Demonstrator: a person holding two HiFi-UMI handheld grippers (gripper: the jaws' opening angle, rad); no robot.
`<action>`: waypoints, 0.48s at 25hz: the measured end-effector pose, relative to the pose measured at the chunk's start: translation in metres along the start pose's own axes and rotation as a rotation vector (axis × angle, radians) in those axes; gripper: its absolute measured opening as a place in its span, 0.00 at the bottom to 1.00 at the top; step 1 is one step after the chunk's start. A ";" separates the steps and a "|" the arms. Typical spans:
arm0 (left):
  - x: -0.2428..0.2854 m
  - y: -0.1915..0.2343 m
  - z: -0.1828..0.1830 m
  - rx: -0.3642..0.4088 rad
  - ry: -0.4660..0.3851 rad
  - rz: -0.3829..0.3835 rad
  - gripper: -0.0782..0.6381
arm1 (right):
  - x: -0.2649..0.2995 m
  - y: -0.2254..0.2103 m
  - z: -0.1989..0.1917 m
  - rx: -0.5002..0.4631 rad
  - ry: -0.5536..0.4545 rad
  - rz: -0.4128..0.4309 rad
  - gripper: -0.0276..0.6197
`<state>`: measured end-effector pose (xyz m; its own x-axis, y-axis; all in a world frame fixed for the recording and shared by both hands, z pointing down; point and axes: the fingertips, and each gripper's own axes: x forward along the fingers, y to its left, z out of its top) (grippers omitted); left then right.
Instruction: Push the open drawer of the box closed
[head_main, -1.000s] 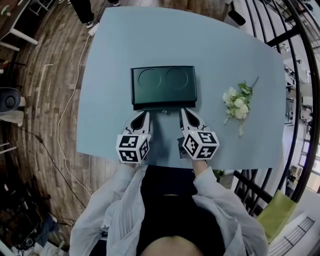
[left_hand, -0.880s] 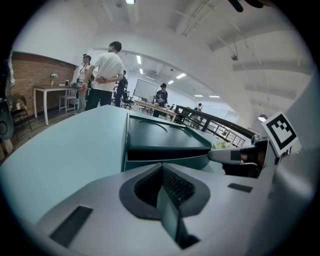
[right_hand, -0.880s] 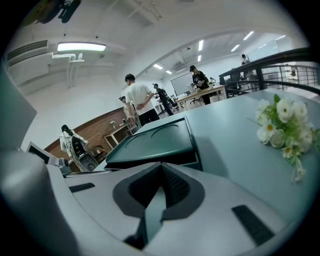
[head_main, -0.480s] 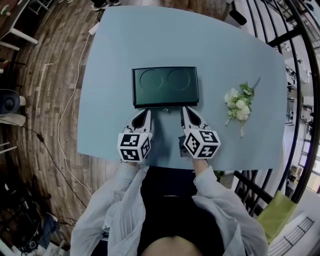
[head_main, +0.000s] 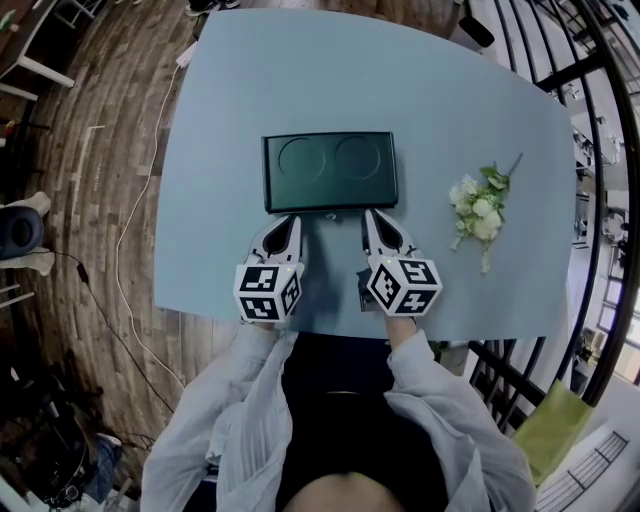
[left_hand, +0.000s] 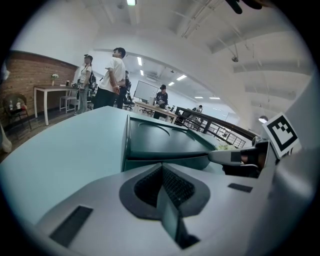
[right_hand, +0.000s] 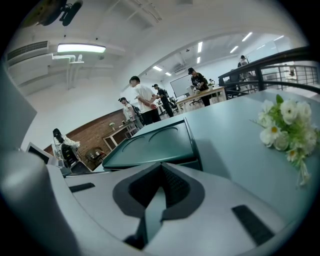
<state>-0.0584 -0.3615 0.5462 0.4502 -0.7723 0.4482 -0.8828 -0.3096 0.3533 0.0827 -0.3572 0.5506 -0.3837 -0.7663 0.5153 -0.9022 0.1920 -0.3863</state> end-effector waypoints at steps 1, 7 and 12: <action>0.001 0.000 0.000 -0.001 -0.001 0.001 0.13 | 0.001 -0.001 -0.001 0.000 0.004 -0.002 0.05; 0.003 0.001 0.000 -0.002 -0.001 0.009 0.13 | 0.003 -0.005 -0.008 0.005 0.024 -0.007 0.05; 0.003 0.001 0.002 0.000 -0.001 0.014 0.13 | 0.007 -0.005 -0.006 0.004 0.023 -0.002 0.05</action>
<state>-0.0587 -0.3653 0.5463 0.4374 -0.7773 0.4522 -0.8892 -0.2987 0.3465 0.0836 -0.3599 0.5607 -0.3861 -0.7525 0.5335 -0.9022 0.1876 -0.3883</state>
